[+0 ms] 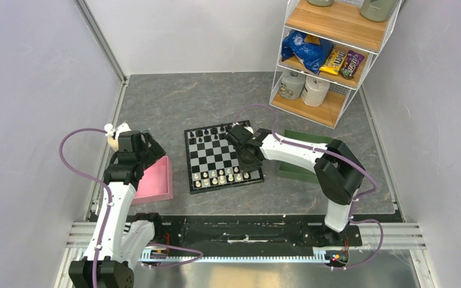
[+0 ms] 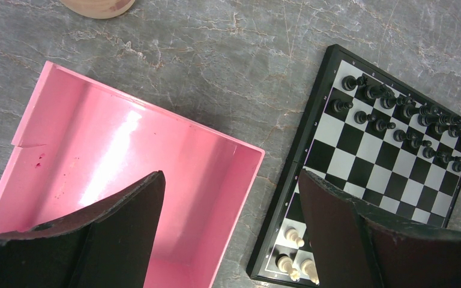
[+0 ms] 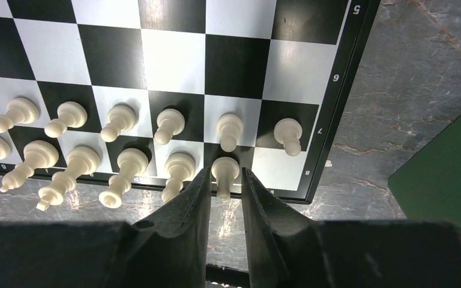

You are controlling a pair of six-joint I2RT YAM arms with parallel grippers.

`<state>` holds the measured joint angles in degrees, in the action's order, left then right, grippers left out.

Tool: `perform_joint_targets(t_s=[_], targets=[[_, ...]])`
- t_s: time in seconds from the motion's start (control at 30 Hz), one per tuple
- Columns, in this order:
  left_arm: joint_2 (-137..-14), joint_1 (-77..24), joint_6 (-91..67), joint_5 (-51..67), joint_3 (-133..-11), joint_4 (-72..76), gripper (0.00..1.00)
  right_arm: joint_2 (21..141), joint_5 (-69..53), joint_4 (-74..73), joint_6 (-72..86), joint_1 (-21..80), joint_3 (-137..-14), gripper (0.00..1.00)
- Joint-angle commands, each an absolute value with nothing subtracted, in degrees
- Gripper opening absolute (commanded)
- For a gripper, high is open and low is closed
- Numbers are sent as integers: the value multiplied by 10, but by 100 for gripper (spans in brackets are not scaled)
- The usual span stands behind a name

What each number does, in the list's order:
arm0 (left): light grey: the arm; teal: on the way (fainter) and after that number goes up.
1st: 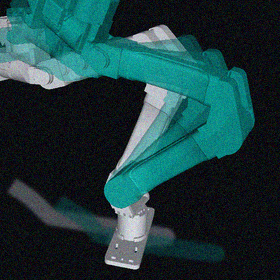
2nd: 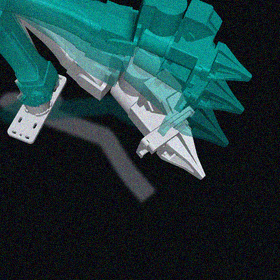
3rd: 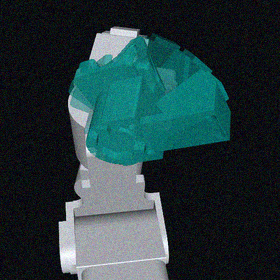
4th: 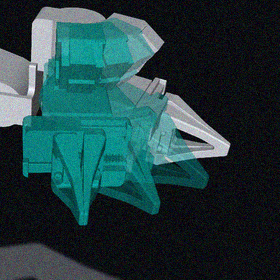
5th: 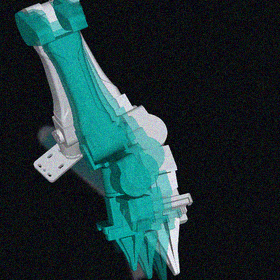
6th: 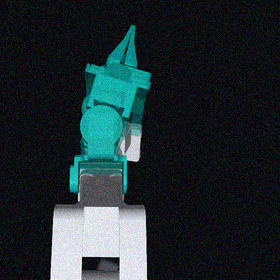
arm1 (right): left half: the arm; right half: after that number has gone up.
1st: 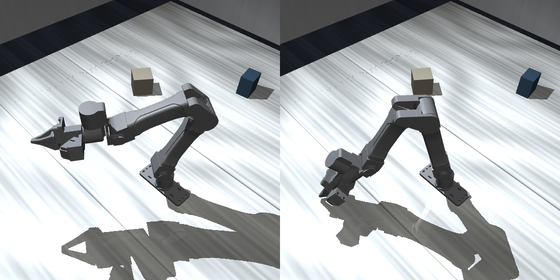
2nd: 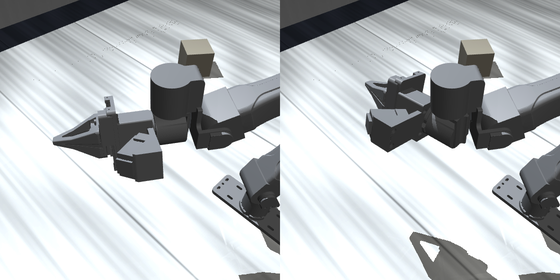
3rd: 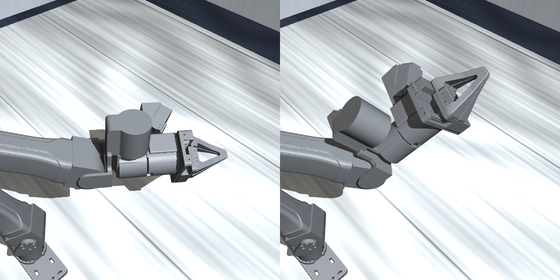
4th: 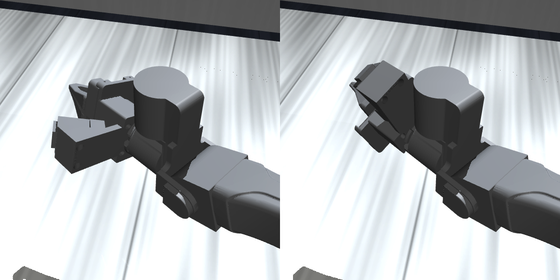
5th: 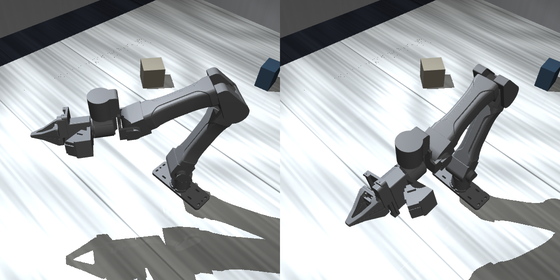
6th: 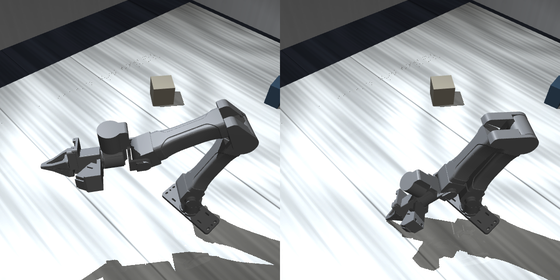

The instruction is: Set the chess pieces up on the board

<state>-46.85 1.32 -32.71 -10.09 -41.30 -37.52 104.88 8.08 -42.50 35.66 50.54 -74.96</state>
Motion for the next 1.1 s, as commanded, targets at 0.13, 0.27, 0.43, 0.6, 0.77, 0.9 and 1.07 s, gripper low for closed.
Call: perform_joint_targets(t_s=[0.13, 0.27, 0.43, 0.6, 0.77, 0.9, 1.07], targets=[[-463, 16, -316, -96, -425, -356, 89, 998, 115, -430, 355, 510, -775, 34], [-463, 15, -316, -97, -425, -356, 89, 963, 154, -449, 354, 508, -777, 36], [-463, 16, -316, -97, -425, -356, 89, 915, 241, -473, 357, 492, -772, 39], [-463, 15, -317, -97, -425, -356, 89, 864, 258, -478, 358, 418, -739, 45], [-464, 16, -316, -96, -425, -356, 89, 820, 236, -455, 340, 322, -689, 44], [-463, 16, -316, -96, -424, -356, 89, 818, 205, -447, 323, 256, -669, 46], [-463, 16, -316, -98, -424, -356, 89, 834, 155, -444, 318, 185, -662, 58]])
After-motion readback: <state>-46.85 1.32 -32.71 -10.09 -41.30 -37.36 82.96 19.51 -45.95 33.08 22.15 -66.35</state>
